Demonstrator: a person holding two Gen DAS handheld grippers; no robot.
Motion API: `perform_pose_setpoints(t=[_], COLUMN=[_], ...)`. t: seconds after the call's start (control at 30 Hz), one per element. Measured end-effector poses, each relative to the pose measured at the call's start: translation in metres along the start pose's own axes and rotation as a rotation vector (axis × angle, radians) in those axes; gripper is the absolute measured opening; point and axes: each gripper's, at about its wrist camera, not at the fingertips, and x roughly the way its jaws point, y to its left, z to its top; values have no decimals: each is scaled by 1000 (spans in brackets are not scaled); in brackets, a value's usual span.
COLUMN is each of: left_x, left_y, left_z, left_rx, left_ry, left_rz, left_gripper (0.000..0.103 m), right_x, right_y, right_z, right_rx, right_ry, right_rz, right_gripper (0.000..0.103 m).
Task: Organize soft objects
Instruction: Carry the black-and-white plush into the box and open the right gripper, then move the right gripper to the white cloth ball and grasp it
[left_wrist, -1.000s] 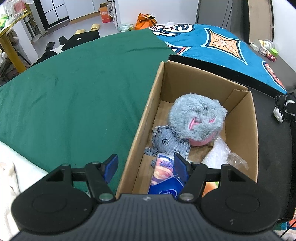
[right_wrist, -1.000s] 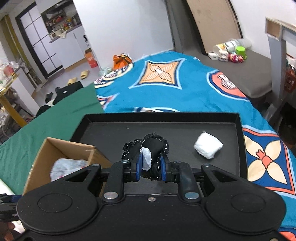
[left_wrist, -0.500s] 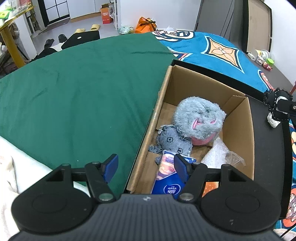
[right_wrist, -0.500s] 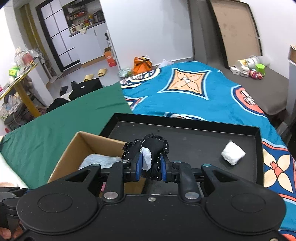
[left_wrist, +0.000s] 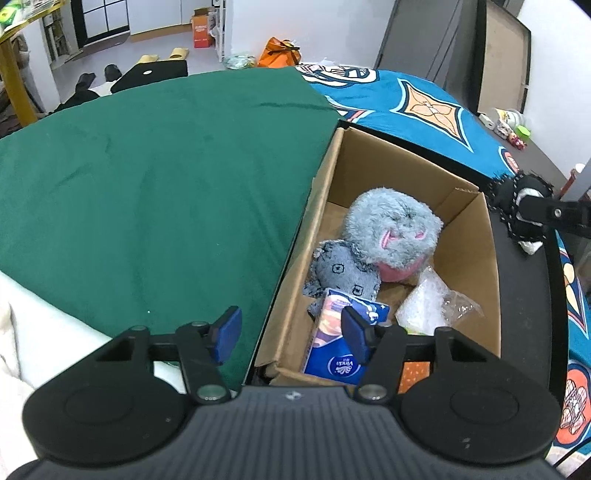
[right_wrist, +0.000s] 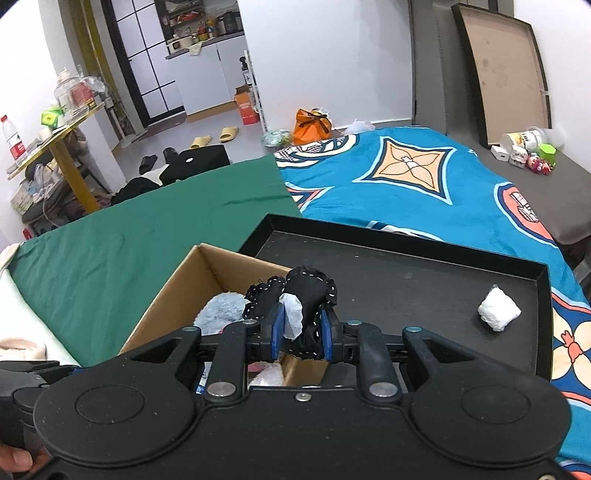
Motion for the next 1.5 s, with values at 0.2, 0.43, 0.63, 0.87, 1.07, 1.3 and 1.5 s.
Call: perform_pose_setpoints(t=[0.2,0.43,0.63,0.87,1.07,1.3,1.5], left_x=[6,7,7,6,4,5,7], left_y=[5,11,12,12,11,4,-7], left_z=[-3,-4,-5,-4,-1,6,12], left_rx=[-14,-22,-24,-30,-37,-26,-10], left_ry=[19,17,13,20,17,23,19], left_rz=[-17,-14,-18,-16,1,27,56], left_gripper=[29,14,14,15,18,30,44], right_x=[1,1,1,1,3,5,8], right_y=[9,19,7,-12,-25,-51,-77], right_z=[2,4,5,2,1,0,-1], right_rx=[-13,-36,-4,45,65,124,189], right_ry=[-14,-42,-38,-18,-3,2,-1], right_rz=[5,16,-21,-58,-88,-112,-133], right_gripper=[22,43,45,43,44,44,55])
